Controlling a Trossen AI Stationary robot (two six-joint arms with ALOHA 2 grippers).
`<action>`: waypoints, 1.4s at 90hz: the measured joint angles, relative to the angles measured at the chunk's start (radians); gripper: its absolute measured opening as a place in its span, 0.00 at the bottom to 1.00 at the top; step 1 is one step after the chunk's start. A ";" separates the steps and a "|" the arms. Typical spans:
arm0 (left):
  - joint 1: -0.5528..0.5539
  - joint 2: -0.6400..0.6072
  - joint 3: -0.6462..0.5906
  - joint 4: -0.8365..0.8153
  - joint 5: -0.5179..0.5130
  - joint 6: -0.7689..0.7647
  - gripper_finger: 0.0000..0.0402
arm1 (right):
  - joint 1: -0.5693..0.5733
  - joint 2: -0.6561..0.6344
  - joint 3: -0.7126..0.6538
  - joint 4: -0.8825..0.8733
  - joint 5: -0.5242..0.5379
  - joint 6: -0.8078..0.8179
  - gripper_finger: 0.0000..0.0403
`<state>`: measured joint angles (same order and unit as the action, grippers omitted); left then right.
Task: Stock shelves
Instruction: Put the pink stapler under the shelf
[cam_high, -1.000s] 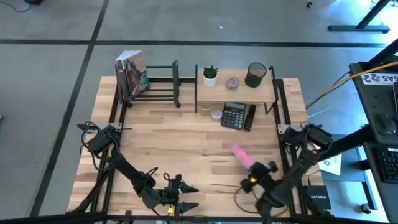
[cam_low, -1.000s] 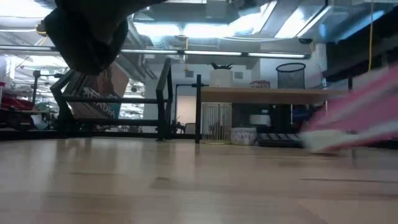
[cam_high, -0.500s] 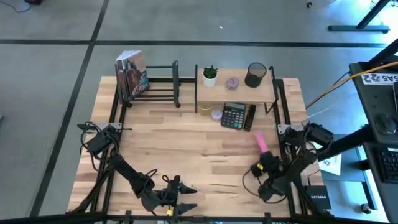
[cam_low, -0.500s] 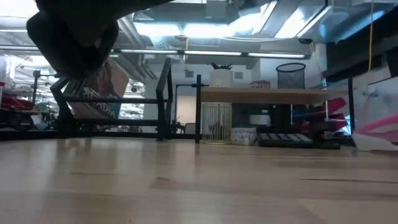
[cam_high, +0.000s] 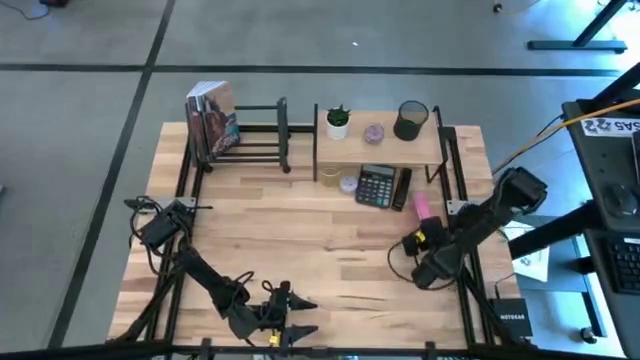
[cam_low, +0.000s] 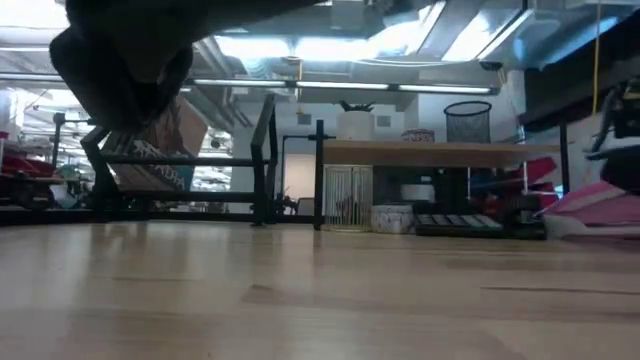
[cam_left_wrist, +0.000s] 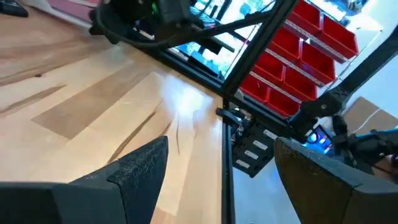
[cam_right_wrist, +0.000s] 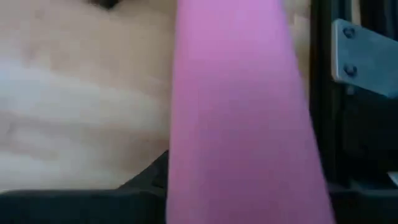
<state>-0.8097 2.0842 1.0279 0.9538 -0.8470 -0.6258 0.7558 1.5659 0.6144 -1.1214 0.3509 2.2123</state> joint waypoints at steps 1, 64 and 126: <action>0.000 0.000 0.000 0.000 0.000 0.000 0.69 | -0.004 -0.003 -0.001 0.003 0.008 -0.001 0.27; -0.003 0.000 0.000 -0.004 -0.003 -0.029 0.69 | -0.438 -0.008 -0.012 0.140 0.152 -0.356 0.27; -0.011 0.000 0.000 -0.032 -0.002 -0.041 0.69 | -0.633 -0.048 -0.016 0.155 0.131 -0.703 0.51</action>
<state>-0.8207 2.0842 1.0279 0.9217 -0.8494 -0.6666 0.1230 1.5181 0.5983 -0.9661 0.4823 1.5097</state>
